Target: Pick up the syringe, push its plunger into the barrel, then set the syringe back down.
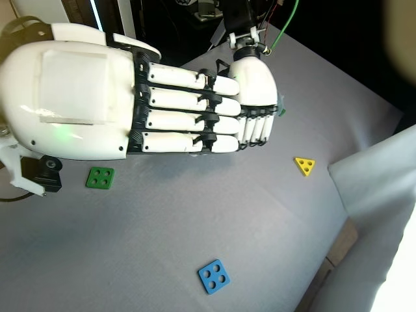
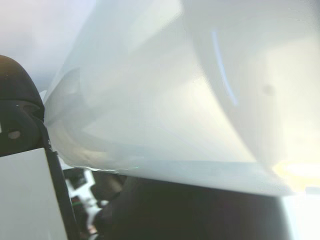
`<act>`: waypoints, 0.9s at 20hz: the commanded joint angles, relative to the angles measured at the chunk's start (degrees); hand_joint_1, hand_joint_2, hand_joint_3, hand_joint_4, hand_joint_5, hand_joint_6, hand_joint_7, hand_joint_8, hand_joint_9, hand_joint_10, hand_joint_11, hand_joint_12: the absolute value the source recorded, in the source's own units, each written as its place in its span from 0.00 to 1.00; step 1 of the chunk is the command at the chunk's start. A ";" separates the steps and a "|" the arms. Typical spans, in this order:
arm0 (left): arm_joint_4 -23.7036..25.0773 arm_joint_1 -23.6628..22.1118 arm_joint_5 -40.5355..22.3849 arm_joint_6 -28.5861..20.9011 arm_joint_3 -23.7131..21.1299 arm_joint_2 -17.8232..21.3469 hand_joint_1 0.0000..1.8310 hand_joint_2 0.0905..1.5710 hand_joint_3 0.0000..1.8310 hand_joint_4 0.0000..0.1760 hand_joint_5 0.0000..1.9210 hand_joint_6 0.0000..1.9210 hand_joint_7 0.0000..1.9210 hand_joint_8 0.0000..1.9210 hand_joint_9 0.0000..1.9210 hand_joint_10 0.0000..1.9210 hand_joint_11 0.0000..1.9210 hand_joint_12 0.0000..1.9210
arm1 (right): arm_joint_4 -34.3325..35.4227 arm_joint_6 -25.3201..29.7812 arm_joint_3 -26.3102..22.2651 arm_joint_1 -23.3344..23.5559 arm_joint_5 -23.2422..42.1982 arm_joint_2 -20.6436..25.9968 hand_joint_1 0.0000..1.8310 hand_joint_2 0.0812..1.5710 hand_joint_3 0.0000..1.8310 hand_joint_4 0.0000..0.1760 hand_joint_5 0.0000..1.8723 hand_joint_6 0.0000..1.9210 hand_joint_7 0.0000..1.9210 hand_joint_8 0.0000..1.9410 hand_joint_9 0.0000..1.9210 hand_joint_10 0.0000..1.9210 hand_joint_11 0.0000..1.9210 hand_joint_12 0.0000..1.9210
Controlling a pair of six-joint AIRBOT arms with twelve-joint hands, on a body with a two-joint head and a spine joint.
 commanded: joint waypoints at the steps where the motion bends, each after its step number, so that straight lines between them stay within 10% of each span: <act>1: 3.70 -0.30 -4.66 -0.43 0.12 -0.25 0.74 0.73 0.00 0.00 0.47 0.50 0.45 0.67 0.39 0.76 0.30 0.76 | 1.44 0.50 -0.17 0.64 7.80 -0.21 0.00 0.87 0.00 0.00 0.00 0.00 0.00 0.00 0.00 0.00 0.00 0.00; 18: 8.71 2.85 -4.66 -4.89 0.98 -1.47 0.74 0.75 0.00 0.00 0.45 0.54 0.41 0.71 0.36 0.80 0.27 0.76 | 0.54 0.48 -0.20 0.21 6.65 -0.43 0.00 0.87 0.00 0.00 0.00 0.00 0.00 0.00 0.00 0.00 0.00 0.00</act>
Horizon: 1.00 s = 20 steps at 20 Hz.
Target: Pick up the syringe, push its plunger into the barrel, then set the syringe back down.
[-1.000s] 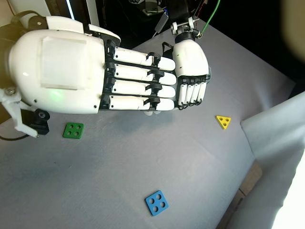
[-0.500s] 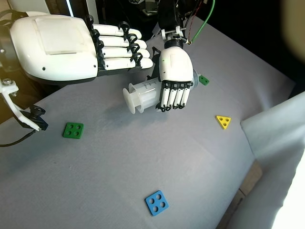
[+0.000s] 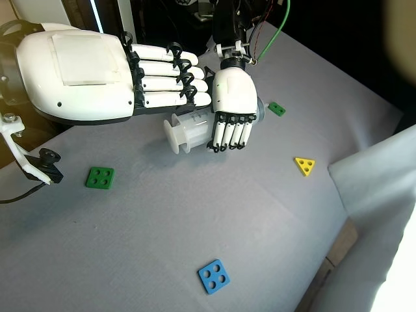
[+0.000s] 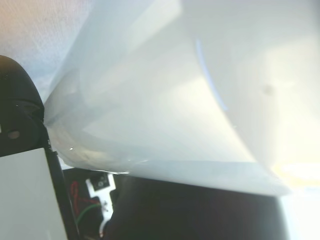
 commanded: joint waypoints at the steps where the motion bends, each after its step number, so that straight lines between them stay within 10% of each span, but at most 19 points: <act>1: 3.00 -0.50 -4.56 -0.34 0.03 -0.14 0.73 0.77 0.00 0.00 0.42 0.65 0.37 0.70 0.33 0.82 0.19 0.77 | 4.89 0.15 0.04 0.57 3.36 -0.19 0.00 0.87 0.00 0.00 0.00 0.00 0.00 0.00 0.00 0.00 0.00 0.00; 2: 3.02 -0.50 -4.56 -0.34 0.01 -0.14 0.65 0.78 0.00 0.00 0.39 0.70 0.38 0.72 0.28 0.63 0.16 0.74 | 5.09 0.15 0.04 0.57 3.36 -0.18 0.00 0.87 0.00 0.00 0.00 0.00 0.00 0.00 0.00 0.00 0.00 0.00; 4: 3.10 -0.50 -4.56 -0.34 -0.02 -0.13 0.65 0.68 0.00 0.00 0.28 0.15 0.32 0.19 0.28 0.28 0.14 0.54 | 5.17 0.15 0.05 0.58 3.36 -0.16 0.00 0.87 0.00 0.00 0.00 0.00 0.00 0.00 0.00 0.00 0.00 0.00; 6: 3.10 -0.50 -4.56 -0.38 -0.05 -0.13 0.65 0.68 0.00 0.00 0.31 0.06 0.35 0.09 0.31 0.19 0.14 0.51 | 5.17 0.09 0.06 0.58 3.36 -0.16 0.00 0.87 0.00 0.00 0.00 0.00 0.00 0.00 0.00 0.00 0.00 0.00; 10: 3.12 -0.50 -4.56 -0.39 -0.19 -0.12 0.56 0.63 0.00 0.00 0.18 0.00 0.21 0.00 0.21 0.01 0.02 0.43 | 5.20 0.06 0.05 0.56 3.36 -0.18 0.00 0.87 0.00 0.00 0.00 0.00 0.00 0.00 0.00 0.00 0.00 0.00; 14: 3.14 -0.67 -4.55 -0.44 -0.43 -0.05 0.33 0.60 0.00 0.00 0.04 0.00 0.02 0.00 0.02 0.00 0.00 0.09 | 5.20 0.02 0.05 0.55 3.36 -0.16 0.00 0.86 0.00 0.00 0.00 0.00 0.00 0.00 0.00 0.00 0.00 0.00; 20: 2.92 -3.68 -2.48 -0.37 -2.15 3.12 0.16 0.54 0.00 0.00 0.00 0.00 0.00 0.00 0.00 0.00 0.00 0.03 | 5.20 -0.17 0.05 0.55 3.35 -0.16 0.00 0.86 0.00 0.00 0.00 0.00 0.00 0.00 0.00 0.00 0.00 0.00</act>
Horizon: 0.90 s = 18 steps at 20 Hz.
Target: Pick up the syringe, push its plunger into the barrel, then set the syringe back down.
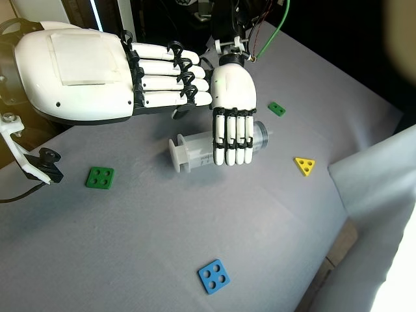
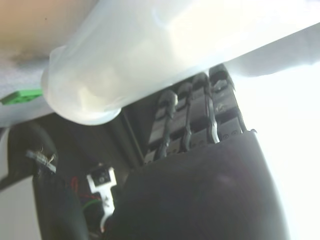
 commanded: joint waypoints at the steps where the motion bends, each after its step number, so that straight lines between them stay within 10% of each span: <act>1: 2.46 -1.49 -2.27 0.33 -0.36 0.82 0.15 0.55 0.00 0.00 0.00 0.00 0.00 0.00 0.00 0.00 0.00 0.03 | 4.87 -0.10 0.05 0.55 3.33 -0.16 0.00 0.86 0.00 0.00 0.00 0.00 0.00 0.00 0.00 0.00 0.00 0.00; 4: 3.02 -5.15 3.82 2.41 -1.28 4.67 0.15 0.60 0.00 0.00 0.07 0.00 0.05 0.00 0.04 0.00 0.00 0.14 | 4.87 -0.18 0.04 0.54 3.33 -0.16 0.00 0.88 0.00 0.00 0.04 0.00 0.05 0.00 0.03 0.00 0.02 0.02; 7: 5.29 -8.02 8.73 1.60 -2.62 9.16 0.25 0.67 0.00 0.00 0.30 0.02 0.34 0.04 0.32 0.06 0.10 0.47 | 4.86 -0.26 0.05 0.55 3.44 -0.15 0.00 0.90 0.00 0.00 0.27 0.06 0.30 0.06 0.26 0.06 0.00 0.59; 8: 6.25 -9.27 10.75 1.19 -2.93 10.57 0.23 0.74 0.00 0.00 0.31 0.14 0.29 0.34 0.26 0.43 0.13 0.63 | 4.77 -0.33 0.07 0.55 3.88 -0.15 0.00 0.92 0.00 0.00 0.29 0.25 0.29 0.34 0.24 0.36 0.00 0.72; 10: 8.29 -13.27 17.00 1.19 -3.52 13.98 0.20 0.83 0.01 0.00 0.24 0.76 0.22 0.89 0.21 0.93 0.16 0.95 | 3.66 -0.33 0.04 0.57 6.24 -0.15 0.00 0.94 0.00 0.00 0.29 0.63 0.32 0.73 0.27 0.77 0.12 0.90; 12: 9.27 -16.06 20.43 1.19 -3.78 16.13 0.18 0.90 0.01 0.00 0.33 0.94 0.31 1.00 0.31 1.00 0.28 1.00 | 3.48 -0.38 0.04 0.56 6.42 -0.16 0.08 0.95 0.00 0.00 0.30 0.97 0.34 0.98 0.35 0.99 0.31 1.00; 18: 12.48 -24.96 30.90 1.17 -4.09 20.38 0.17 0.99 0.00 0.00 0.47 1.00 0.51 1.00 0.48 1.00 0.47 1.00 | 2.07 -0.65 0.00 0.79 6.52 -0.19 0.08 1.00 0.02 0.00 0.55 1.00 0.56 1.00 0.57 1.00 0.60 1.00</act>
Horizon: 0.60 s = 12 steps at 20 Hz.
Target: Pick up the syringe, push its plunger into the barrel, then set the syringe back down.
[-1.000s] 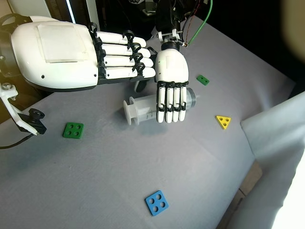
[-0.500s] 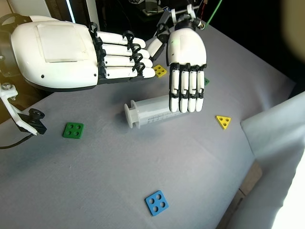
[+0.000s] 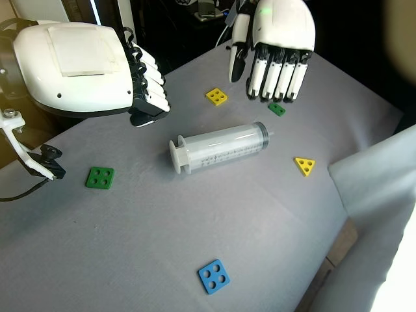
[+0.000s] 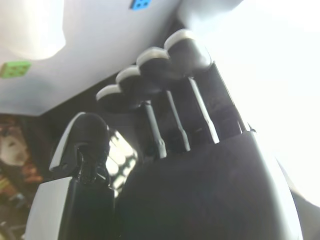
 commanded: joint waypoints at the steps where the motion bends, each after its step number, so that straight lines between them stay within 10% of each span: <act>1: 0.59 -1.69 -2.63 -0.17 -0.39 0.60 0.18 1.00 0.00 0.00 0.48 1.00 0.53 1.00 0.50 1.00 0.48 1.00 | 3.67 0.04 -0.03 1.15 3.40 -0.14 0.13 1.00 0.02 0.00 0.56 1.00 0.58 1.00 0.57 1.00 0.61 1.00; 12: -1.06 -2.83 -2.26 -0.15 -3.96 1.54 0.24 1.00 0.01 0.00 0.43 1.00 0.50 1.00 0.51 1.00 0.51 1.00 | 1.98 -0.20 -1.38 1.64 3.40 -0.13 0.21 1.00 0.02 0.00 0.56 1.00 0.58 1.00 0.58 1.00 0.62 1.00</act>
